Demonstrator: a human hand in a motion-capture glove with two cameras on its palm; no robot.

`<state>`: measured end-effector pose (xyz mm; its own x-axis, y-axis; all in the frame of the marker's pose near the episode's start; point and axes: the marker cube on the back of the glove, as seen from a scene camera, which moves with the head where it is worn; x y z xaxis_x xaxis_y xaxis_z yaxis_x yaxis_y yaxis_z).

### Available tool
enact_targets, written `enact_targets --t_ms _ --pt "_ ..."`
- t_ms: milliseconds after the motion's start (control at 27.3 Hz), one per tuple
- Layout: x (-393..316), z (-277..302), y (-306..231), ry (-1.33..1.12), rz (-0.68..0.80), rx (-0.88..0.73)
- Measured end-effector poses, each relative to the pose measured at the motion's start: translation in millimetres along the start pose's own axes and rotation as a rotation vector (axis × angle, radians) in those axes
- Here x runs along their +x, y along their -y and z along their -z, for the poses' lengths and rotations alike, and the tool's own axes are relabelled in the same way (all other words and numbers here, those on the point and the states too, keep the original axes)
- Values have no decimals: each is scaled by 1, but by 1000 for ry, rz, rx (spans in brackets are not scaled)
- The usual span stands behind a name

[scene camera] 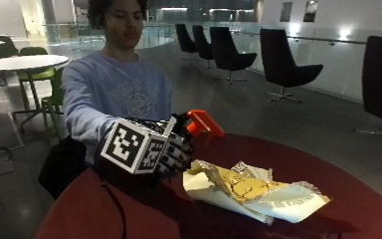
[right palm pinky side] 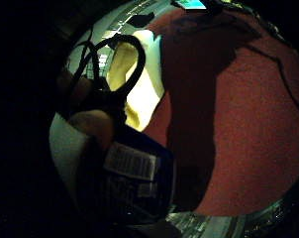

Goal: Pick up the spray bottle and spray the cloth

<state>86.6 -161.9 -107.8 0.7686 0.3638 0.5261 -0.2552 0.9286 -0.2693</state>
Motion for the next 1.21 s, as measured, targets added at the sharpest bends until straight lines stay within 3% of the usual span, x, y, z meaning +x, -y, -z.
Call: enact_targets --t_ms 293,1210 --pt "-1 -14 5 -40 -68 -117" --pt "1 -18 15 -43 -105 -91"
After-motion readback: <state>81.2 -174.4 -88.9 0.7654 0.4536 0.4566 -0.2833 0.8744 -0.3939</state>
